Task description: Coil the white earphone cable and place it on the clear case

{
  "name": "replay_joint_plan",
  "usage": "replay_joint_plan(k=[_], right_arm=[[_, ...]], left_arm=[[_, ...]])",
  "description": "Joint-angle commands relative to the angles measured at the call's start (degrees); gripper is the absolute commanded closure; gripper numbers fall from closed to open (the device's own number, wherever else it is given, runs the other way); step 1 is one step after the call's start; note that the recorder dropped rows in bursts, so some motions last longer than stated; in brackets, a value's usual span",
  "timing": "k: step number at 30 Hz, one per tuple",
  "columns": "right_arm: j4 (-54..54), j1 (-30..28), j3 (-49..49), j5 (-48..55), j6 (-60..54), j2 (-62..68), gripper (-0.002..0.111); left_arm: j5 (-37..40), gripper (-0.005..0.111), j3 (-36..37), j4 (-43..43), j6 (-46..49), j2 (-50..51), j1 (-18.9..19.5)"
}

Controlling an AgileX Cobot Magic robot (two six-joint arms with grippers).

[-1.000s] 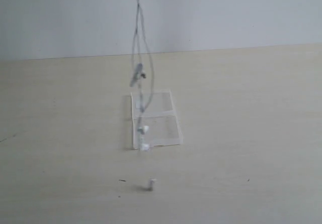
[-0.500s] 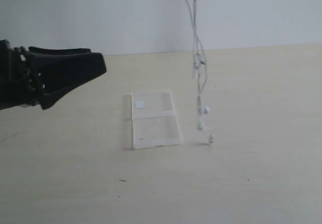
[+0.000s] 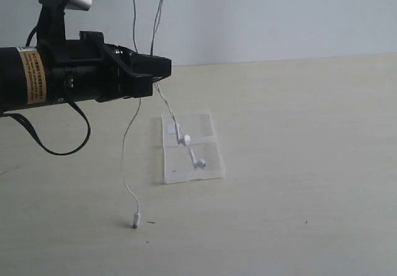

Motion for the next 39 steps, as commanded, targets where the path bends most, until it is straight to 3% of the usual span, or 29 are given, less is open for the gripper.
replay_joint_plan(k=[1,7,13,18,23,25,32,34,38,39], right_arm=[[0.1,0.0,-0.5,-0.1,0.3,-0.4,0.108],[-12.5,0.0,-0.5,2.1,6.6,-1.2,0.108],[-35.3,0.0,-0.5,22.7,18.9,-3.0,0.108],[-35.4,-1.1,5.8,22.7,18.8,-5.0,0.108],[-36.1,-1.1,15.7,22.7,21.3,-5.7,0.108],[-34.2,-1.1,21.0,22.7,21.3,-5.6,0.108],[-28.3,-1.1,39.8,22.7,21.3,-2.9,0.108],[-23.4,-1.1,44.7,17.1,19.8,-1.2,0.108],[-3.7,-1.0,50.5,3.6,2.0,2.7,0.108],[5.3,-1.0,51.2,0.9,-5.9,4.3,0.108]], left_arm=[[-2.7,0.107,-0.5,3.7,-0.5,0.0,-0.6],[-3.0,0.107,-0.5,9.0,-6.4,-0.1,-0.6],[0.5,0.107,-0.5,15.1,-12.1,-3.7,0.0],[2.0,0.107,-0.5,22.2,-18.7,-10.1,2.0],[4.3,0.107,-0.5,37.5,-33.2,-19.1,6.0],[4.0,0.107,-0.5,38.5,-37.6,-22.2,8.0],[2.2,0.107,-0.5,38.5,-39.6,-31.0,12.5],[1.2,0.107,-0.5,38.5,-39.7,-32.0,12.8],[-0.4,0.107,-0.5,38.5,-42.2,-32.3,12.8],[-1.2,0.107,-0.5,38.5,-42.2,-32.0,12.8]])
